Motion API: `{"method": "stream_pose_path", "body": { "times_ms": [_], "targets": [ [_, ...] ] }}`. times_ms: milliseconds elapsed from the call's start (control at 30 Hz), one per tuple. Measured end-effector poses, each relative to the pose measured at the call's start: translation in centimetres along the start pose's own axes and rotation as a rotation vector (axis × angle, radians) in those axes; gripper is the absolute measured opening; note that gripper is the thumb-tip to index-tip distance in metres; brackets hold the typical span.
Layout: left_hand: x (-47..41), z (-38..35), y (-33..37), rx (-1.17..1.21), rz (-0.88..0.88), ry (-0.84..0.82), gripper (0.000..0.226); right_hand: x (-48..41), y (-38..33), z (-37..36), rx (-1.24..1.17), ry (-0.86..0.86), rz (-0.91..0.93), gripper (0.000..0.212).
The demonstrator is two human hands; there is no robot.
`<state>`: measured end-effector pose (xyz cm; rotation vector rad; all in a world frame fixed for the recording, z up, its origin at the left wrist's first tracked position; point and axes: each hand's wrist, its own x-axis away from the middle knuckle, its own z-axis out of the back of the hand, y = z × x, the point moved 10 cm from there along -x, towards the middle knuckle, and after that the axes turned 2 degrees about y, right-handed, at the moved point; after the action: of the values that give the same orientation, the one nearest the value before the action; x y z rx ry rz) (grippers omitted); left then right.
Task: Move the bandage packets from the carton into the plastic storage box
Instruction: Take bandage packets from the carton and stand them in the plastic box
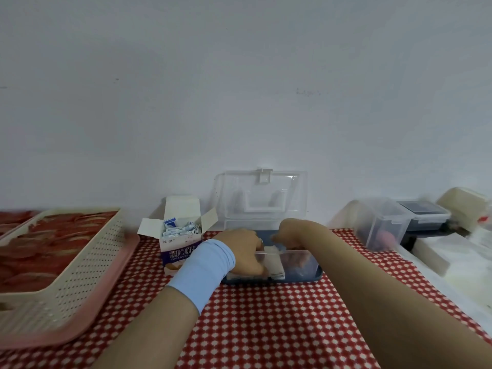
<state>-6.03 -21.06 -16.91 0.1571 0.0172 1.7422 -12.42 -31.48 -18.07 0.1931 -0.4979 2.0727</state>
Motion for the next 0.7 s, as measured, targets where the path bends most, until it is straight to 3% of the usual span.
{"method": "stream_pose_path", "body": {
  "times_ms": [100, 233, 333, 433, 567, 700],
  "targets": [
    [0.4, 0.4, 0.2, 0.004, 0.003, -0.013, 0.050, 0.8, 0.3, -0.9, -0.057, -0.096, -0.070, 0.030],
    [1.0, 1.1, 0.6, -0.007, -0.001, -0.013, 0.058, 1.4, -0.3, -0.3, -0.071, -0.093, -0.030, 0.021],
    [2.0, 2.8, 0.8, 0.003, -0.018, 0.050, 0.055, 2.0, -1.1, 2.1, -0.043, 0.020, 0.029, 0.023],
    [4.1, 6.7, 0.3, 0.238, -0.042, 0.185, 0.043, 2.8, -2.6, 5.5, -0.148, 0.197, 0.094, 0.021],
    [7.8, 11.7, -5.7, 0.450, 0.058, 0.489, 0.018, 5.1, -7.7, 8.9, -0.244, 0.424, 0.350, 0.021],
    [10.8, 11.6, -13.7, 0.442, 0.301, 0.695, 0.017, 8.9, -14.8, 7.2, -0.287, 0.357, 0.665, 0.018]
  ]
}}
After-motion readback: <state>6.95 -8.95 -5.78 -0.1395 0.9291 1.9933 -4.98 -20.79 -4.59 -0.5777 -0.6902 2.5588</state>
